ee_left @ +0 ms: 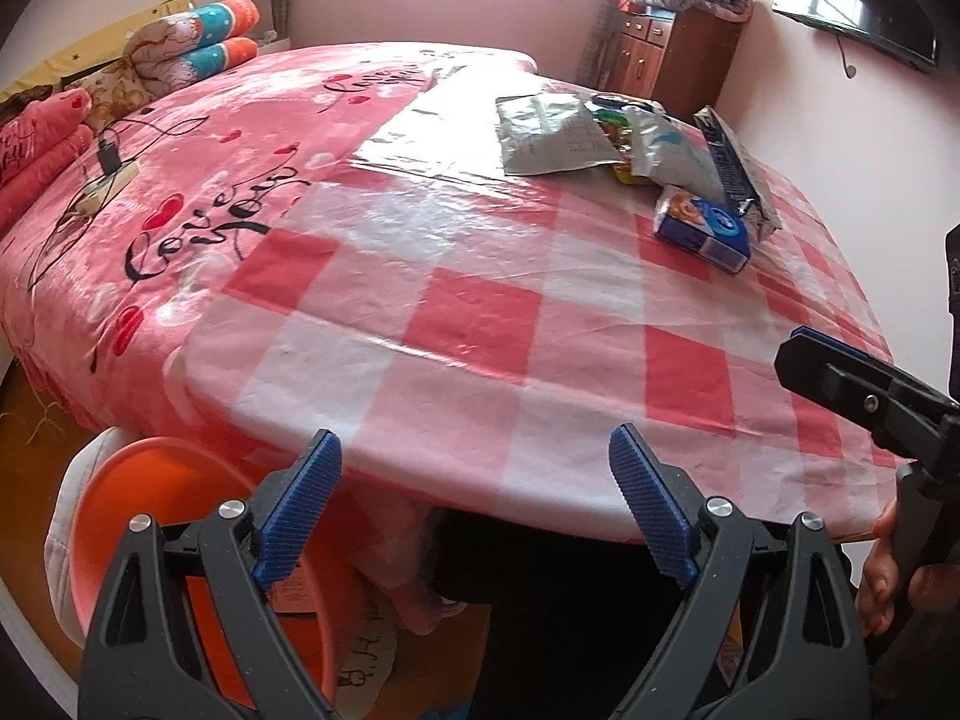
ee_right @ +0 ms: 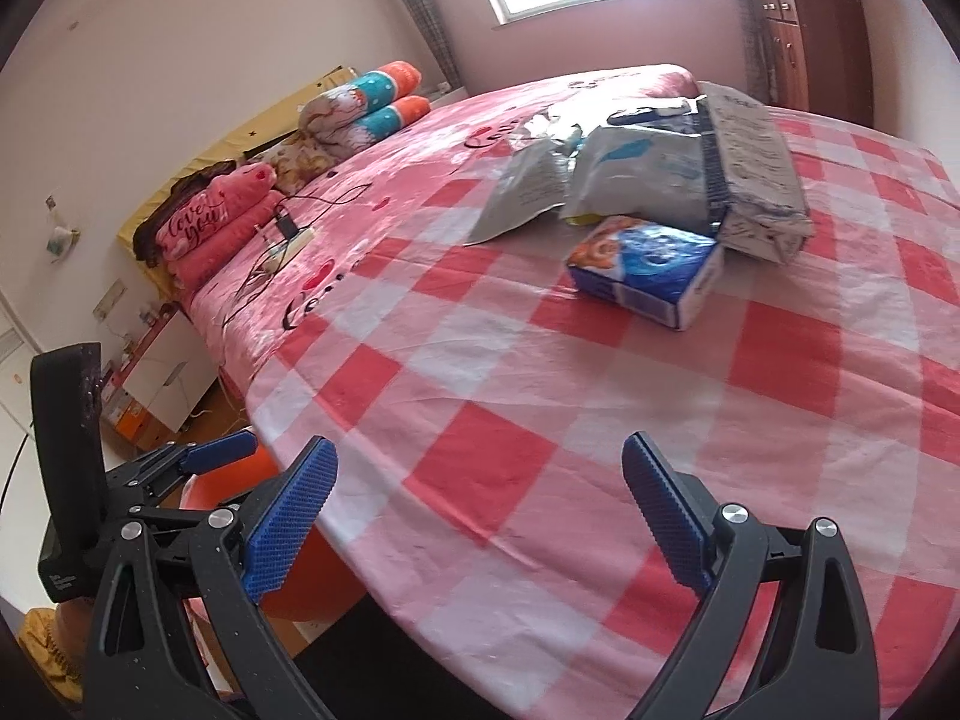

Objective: Collect trash
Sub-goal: 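Move both tools back toward the remaining trash on the bed, then grasp the blue Vinda tissue pack with the left tool while the right tool grasps the wet-wipes pouch, then lift the tissue pack and wipes pouch and carry them toward the bucket, then open the left tool over the bucket while the right tool releases the wipes pouch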

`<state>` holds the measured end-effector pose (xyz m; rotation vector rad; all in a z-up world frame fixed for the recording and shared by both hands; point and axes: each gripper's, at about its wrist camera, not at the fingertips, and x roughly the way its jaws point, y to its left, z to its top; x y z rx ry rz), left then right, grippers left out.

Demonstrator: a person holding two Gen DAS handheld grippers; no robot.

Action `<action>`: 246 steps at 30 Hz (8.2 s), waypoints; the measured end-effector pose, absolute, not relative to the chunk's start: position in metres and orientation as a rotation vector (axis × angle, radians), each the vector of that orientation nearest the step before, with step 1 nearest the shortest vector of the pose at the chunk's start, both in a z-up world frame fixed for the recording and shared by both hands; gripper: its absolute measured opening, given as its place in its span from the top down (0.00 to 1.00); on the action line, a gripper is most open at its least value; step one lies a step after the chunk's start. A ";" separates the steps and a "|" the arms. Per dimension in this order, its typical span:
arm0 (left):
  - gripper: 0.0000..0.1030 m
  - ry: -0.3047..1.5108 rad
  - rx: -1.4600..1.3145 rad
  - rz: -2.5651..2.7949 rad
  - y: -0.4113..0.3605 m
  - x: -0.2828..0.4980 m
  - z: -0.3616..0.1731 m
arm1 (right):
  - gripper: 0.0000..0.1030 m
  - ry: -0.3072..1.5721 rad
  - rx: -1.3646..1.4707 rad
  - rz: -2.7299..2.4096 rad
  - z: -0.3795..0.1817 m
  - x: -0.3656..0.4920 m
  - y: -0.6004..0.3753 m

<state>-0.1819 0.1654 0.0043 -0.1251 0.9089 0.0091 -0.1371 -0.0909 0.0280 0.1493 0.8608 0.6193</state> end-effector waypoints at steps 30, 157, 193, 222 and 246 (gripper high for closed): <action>0.12 0.888 0.053 -0.267 0.050 -0.101 0.018 | 0.08 0.831 0.284 0.362 0.038 -0.097 -0.221; 0.27 0.863 -0.079 -0.146 0.110 -0.058 -0.004 | 0.04 1.043 -0.414 0.937 0.018 0.031 -0.086; 0.27 0.853 -0.119 -0.139 0.123 -0.093 -0.002 | 0.14 0.942 -0.260 0.558 0.009 -0.022 -0.100; 0.27 0.805 -0.154 -0.125 0.158 -0.152 0.022 | 0.17 0.965 -0.014 0.578 0.030 -0.088 -0.097; 0.27 0.895 -0.209 0.272 0.296 -0.252 -0.009 | 0.17 1.089 -0.049 1.050 0.046 -0.150 0.079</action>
